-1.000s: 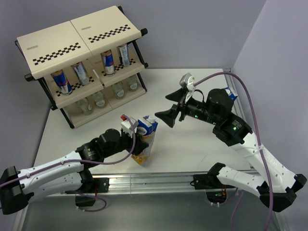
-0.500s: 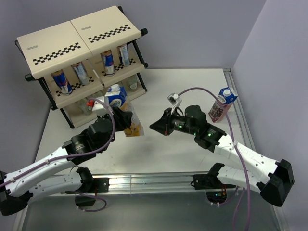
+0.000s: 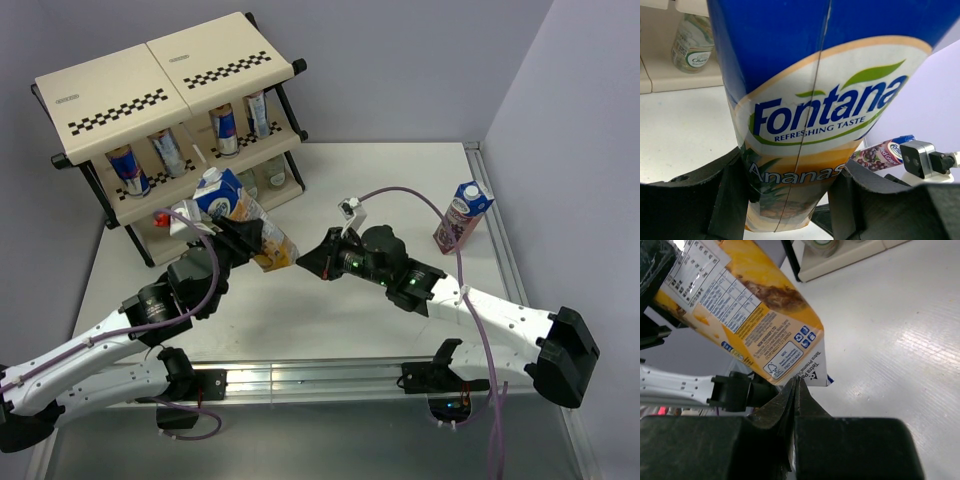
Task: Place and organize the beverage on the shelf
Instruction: Pick up the drink from the center of the board.
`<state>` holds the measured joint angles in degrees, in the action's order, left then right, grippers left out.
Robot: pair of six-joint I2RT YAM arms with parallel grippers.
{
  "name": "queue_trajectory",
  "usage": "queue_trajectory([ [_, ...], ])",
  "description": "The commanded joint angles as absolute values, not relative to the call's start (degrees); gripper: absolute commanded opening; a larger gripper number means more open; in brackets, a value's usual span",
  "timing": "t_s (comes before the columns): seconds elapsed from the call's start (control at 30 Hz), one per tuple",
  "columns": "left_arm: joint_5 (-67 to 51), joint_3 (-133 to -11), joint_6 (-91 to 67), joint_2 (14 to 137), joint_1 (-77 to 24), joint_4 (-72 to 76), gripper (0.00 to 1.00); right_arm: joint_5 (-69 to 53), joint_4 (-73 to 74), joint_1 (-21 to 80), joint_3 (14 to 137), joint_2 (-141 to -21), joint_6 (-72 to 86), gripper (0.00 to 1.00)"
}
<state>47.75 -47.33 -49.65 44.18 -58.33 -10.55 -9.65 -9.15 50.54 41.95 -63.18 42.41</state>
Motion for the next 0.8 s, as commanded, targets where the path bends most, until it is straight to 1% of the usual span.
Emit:
queue_trajectory([
  [0.0,48.7,-52.7,-53.3,40.9,-58.4,8.7,0.0,-3.1,-9.8,51.2,44.6,-63.2,42.7,0.0],
  [0.23,47.6,-52.6,-53.2,40.4,-58.4,9.4,0.0,-1.5,-9.1,51.8,44.6,-63.9,42.5,0.0],
  [0.33,46.2,-52.3,-53.3,40.7,-58.4,10.5,0.0,-3.8,-10.7,51.9,45.3,-65.6,42.8,0.0],
  [0.57,44.9,-51.1,-54.8,40.9,-58.4,12.7,0.0,-4.8,-12.3,52.7,47.4,-67.8,43.6,0.0],
  [0.77,44.8,-47.9,-57.4,40.0,-58.4,15.5,0.0,-10.1,-18.3,52.8,47.5,-70.1,47.0,0.0],
])
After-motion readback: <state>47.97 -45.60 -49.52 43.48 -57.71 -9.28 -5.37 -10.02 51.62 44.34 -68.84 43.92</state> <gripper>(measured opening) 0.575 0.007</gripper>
